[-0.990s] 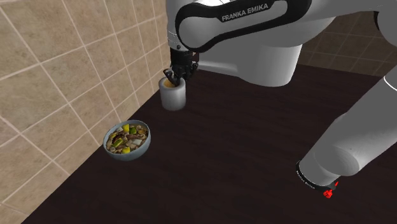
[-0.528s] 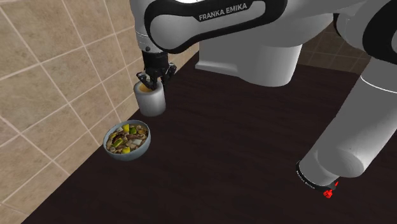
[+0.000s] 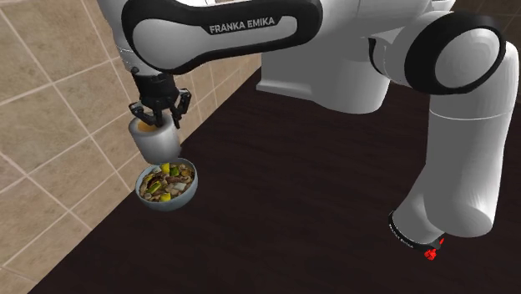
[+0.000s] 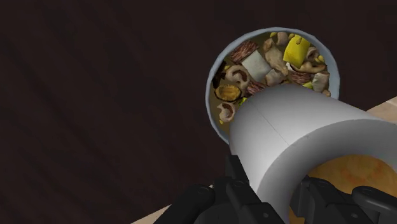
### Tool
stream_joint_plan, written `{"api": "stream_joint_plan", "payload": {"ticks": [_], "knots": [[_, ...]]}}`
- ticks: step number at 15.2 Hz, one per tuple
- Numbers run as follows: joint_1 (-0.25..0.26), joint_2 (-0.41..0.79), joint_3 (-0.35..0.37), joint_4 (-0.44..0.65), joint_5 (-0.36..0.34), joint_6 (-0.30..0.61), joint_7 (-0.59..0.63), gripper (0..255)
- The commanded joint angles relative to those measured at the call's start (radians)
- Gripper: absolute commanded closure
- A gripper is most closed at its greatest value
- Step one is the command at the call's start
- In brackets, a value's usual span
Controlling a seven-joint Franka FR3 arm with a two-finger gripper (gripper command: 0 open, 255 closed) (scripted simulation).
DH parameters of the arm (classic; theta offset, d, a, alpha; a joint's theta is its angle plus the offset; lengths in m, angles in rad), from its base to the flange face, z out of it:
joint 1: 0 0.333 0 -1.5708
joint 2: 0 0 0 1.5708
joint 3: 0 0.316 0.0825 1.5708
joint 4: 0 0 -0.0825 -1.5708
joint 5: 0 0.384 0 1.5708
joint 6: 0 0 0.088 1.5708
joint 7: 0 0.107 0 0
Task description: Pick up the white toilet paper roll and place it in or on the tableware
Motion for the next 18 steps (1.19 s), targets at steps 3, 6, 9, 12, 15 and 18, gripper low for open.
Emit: {"api": "stream_joint_plan", "payload": {"ticks": [3, 6, 9, 12, 15, 18], "knots": [[0.051, 0.063, -0.003, 0.079, -0.033, -0.025, 0.033, 255], [0.041, 0.057, -0.004, 0.028, -0.032, 0.019, 0.040, 255], [0.033, 0.054, -0.005, -0.018, -0.033, 0.060, 0.046, 255], [0.027, 0.053, -0.006, -0.059, -0.035, 0.100, 0.053, 255], [0.022, 0.055, -0.008, -0.097, -0.039, 0.138, 0.060, 255], [0.018, 0.060, -0.011, -0.131, -0.044, 0.176, 0.068, 255]]}}
